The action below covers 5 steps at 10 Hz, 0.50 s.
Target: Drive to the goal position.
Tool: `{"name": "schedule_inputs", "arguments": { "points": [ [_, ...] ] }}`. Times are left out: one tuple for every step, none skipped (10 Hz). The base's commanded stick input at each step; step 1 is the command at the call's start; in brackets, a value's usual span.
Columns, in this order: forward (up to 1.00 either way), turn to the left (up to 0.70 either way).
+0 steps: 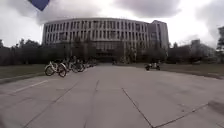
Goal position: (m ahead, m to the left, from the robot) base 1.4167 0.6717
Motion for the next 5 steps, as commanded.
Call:
{"name": "schedule_inputs", "arguments": {
  "points": [
    [1.00,0.01],
    [1.00,0.00],
    [1.00,0.00],
    [1.00,0.00],
    [1.00,0.00]
  ]
}}
